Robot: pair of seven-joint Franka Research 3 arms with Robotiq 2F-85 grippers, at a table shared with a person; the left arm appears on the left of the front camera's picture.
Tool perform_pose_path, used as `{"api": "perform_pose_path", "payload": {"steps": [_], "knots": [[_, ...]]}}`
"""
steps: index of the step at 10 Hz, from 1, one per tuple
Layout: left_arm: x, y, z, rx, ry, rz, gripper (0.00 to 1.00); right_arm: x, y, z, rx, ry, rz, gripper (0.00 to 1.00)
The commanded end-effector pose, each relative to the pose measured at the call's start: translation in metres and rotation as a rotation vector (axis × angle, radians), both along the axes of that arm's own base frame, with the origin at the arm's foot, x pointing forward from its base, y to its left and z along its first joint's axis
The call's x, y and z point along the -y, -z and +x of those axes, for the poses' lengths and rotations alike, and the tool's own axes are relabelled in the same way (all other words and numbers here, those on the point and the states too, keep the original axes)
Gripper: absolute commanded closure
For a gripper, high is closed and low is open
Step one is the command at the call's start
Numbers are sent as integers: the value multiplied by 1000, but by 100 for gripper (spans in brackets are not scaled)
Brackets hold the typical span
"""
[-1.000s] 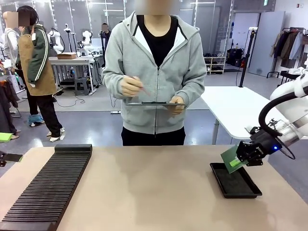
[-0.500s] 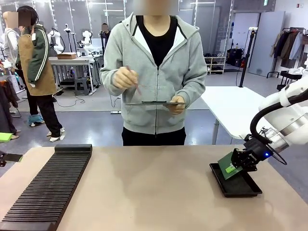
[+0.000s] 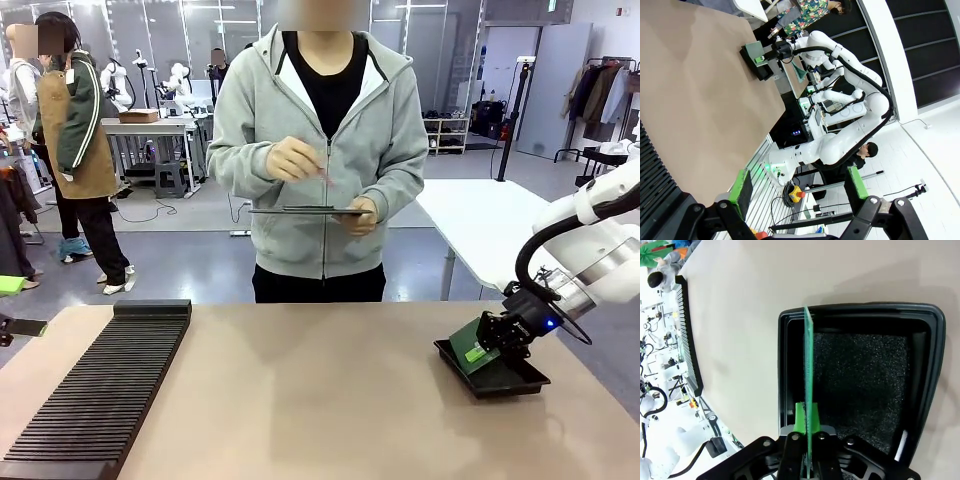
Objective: Inspect the PCB.
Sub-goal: Place the Blank PCB in the ESD tray.
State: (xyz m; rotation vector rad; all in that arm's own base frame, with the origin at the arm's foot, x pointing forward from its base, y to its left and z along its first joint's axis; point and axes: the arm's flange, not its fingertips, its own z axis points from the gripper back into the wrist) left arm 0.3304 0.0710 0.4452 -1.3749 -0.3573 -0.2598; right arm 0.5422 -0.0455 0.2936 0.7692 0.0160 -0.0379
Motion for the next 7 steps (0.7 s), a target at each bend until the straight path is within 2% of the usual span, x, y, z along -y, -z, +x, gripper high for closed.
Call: {"api": "perform_pose_path", "payload": {"steps": [1,7], "knots": [[1,-1,-3,7,2,1,5,-6,-4,-23,-18,-27,-33,97],[1,-1,-3,7,2,1,5,-3,-5,-33,-26,-40,-42,97]]}}
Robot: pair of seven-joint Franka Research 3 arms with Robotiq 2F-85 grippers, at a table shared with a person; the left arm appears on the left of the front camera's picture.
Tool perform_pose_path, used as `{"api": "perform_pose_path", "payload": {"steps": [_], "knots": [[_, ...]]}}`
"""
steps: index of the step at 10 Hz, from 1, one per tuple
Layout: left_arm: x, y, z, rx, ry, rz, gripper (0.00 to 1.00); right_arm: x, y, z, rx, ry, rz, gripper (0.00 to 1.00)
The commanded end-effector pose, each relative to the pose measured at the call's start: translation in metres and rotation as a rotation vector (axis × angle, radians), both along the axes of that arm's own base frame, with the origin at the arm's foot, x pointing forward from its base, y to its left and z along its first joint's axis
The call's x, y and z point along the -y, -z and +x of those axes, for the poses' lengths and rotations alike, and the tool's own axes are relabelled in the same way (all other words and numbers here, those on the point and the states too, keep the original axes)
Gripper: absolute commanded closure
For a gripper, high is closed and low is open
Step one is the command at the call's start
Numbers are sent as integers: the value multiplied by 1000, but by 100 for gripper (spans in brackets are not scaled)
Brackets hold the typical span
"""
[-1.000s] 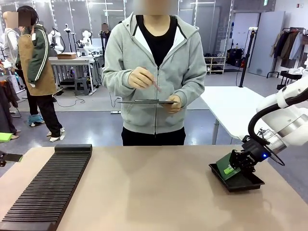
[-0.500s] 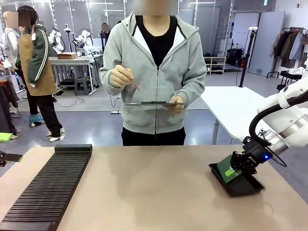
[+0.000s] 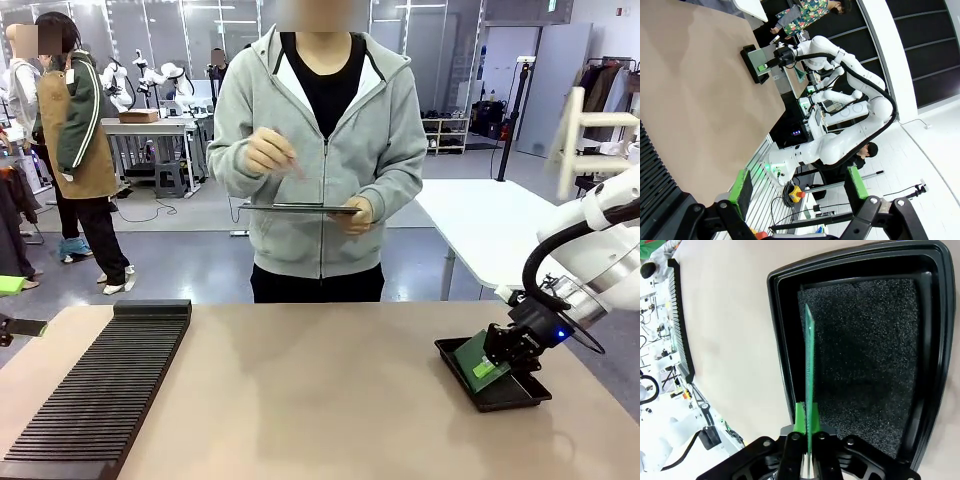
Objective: Inspect the PCB.
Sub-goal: Place the Blank PCB in the ESD tray.
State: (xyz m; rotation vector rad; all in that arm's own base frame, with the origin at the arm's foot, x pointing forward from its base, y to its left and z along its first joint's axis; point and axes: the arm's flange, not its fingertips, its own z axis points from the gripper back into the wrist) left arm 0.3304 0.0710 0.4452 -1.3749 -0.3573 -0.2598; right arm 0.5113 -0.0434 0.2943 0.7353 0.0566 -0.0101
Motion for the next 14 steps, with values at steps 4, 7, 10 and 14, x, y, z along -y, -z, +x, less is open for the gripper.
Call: {"api": "perform_pose_path", "payload": {"steps": [4,7,10,14], "knots": [[1,-1,-3,7,2,1,5,-2,-14,-5,39,13,-18,55],[1,-1,-3,7,2,1,5,-14,-16,-21,72,48,-127,16],[1,-1,-3,7,2,1,5,-34,-17,-32,169,84,-254,0],[1,-1,-3,7,2,1,5,-43,-51,-48,218,105,-318,0]]}}
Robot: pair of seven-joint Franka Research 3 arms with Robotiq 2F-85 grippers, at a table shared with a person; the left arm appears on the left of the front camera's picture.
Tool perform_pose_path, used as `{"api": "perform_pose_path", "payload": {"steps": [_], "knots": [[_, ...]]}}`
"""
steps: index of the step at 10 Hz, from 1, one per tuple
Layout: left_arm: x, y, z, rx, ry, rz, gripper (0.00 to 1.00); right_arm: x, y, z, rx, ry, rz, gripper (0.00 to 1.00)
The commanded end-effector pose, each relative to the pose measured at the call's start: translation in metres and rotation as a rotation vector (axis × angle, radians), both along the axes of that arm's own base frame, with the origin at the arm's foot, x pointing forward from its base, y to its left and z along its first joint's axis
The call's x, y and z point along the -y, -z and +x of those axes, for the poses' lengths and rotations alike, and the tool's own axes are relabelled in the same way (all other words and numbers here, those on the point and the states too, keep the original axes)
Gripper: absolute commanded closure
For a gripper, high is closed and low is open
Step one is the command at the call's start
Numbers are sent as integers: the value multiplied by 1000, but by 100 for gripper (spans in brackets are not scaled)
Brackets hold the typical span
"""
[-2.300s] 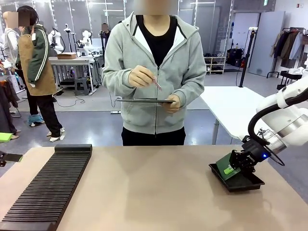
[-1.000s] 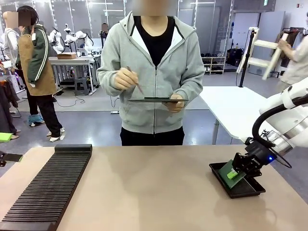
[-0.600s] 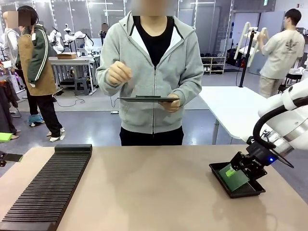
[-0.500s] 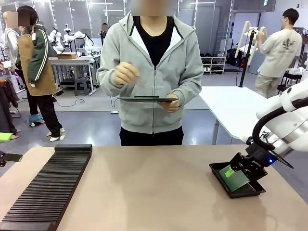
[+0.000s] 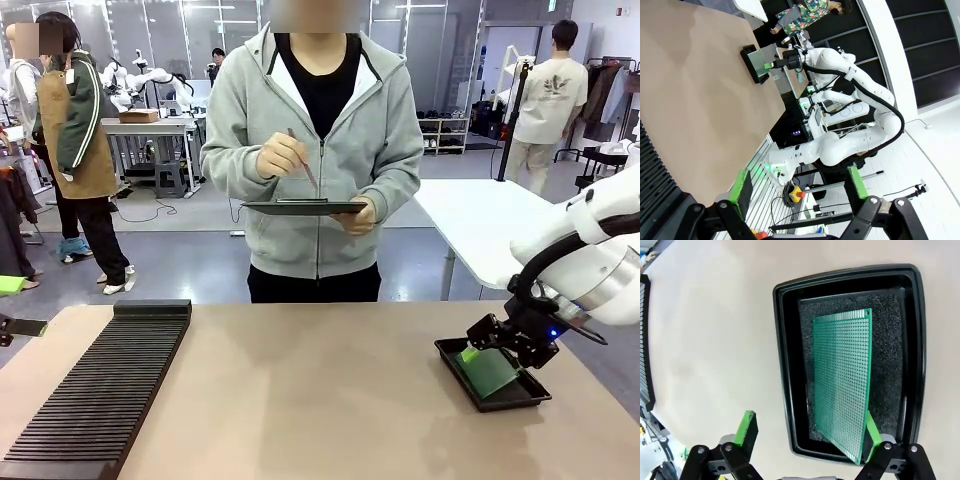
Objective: Inspect the PCB.
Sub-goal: Place the Blank PCB in the ESD tray.
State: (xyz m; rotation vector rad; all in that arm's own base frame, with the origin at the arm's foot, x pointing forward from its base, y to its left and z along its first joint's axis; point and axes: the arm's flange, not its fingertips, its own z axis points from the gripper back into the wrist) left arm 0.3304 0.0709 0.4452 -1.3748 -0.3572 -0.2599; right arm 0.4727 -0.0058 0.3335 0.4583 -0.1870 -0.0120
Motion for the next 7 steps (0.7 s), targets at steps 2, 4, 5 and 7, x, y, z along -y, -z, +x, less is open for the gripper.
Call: {"api": "perform_pose_path", "payload": {"steps": [2,4,5,7], "knots": [[1,-1,-3,7,2,1,5,-10,-25,-15,3,37,-73,0],[1,-1,-3,7,2,1,5,-14,-35,-19,1,52,-119,0],[1,-1,-3,7,2,1,5,-15,-37,-19,11,60,-141,0],[1,-1,-3,7,2,1,5,-17,-42,-19,9,48,-146,0]]}}
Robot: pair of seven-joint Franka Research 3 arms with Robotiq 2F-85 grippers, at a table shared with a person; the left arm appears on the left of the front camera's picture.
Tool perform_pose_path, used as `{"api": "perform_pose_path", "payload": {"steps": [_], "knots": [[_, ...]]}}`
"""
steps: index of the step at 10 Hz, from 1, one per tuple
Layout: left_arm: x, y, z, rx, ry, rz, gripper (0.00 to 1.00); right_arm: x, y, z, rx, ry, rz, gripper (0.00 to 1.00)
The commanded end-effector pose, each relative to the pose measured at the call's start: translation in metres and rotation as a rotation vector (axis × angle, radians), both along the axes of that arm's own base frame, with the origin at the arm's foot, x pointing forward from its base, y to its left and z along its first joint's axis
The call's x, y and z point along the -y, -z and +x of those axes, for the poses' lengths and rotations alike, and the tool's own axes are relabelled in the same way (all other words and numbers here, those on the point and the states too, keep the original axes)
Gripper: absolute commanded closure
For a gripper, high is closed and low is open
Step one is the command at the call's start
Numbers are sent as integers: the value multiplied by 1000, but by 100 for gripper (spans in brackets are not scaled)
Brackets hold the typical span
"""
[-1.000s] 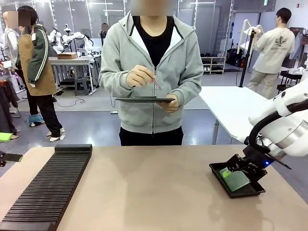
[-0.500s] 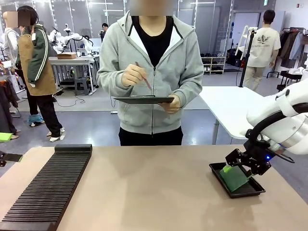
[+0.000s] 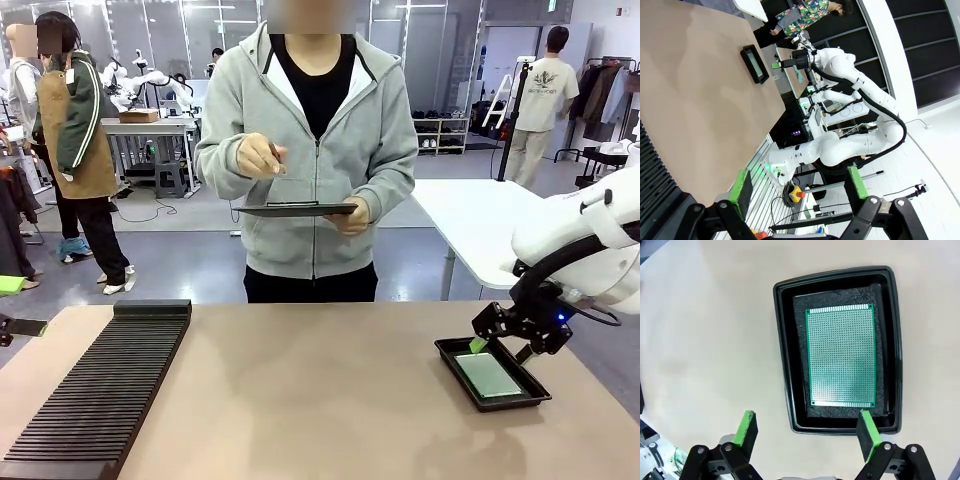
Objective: Inspect the PCB.
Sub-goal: Place the Blank PCB in the ESD tray.
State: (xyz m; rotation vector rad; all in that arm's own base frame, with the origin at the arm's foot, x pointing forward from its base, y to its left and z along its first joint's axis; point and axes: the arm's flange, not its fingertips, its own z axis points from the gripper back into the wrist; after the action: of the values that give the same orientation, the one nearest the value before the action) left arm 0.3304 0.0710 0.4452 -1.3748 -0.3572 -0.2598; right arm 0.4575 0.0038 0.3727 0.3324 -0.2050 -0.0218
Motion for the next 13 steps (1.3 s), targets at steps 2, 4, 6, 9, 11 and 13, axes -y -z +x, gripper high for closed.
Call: {"api": "perform_pose_path", "payload": {"steps": [2,4,6,9,11,13], "knots": [[1,-1,-3,7,2,1,5,0,0,0,0,0,0,0],[1,-1,-3,7,2,1,5,0,0,0,0,0,0,0],[1,-1,-3,7,2,1,5,0,0,0,0,0,0,0],[1,-1,-3,7,2,1,5,0,0,0,0,0,0,0],[1,-1,-3,7,2,1,5,0,0,0,0,0,0,0],[1,-1,-3,7,2,1,5,0,0,0,0,0,0,0]]}}
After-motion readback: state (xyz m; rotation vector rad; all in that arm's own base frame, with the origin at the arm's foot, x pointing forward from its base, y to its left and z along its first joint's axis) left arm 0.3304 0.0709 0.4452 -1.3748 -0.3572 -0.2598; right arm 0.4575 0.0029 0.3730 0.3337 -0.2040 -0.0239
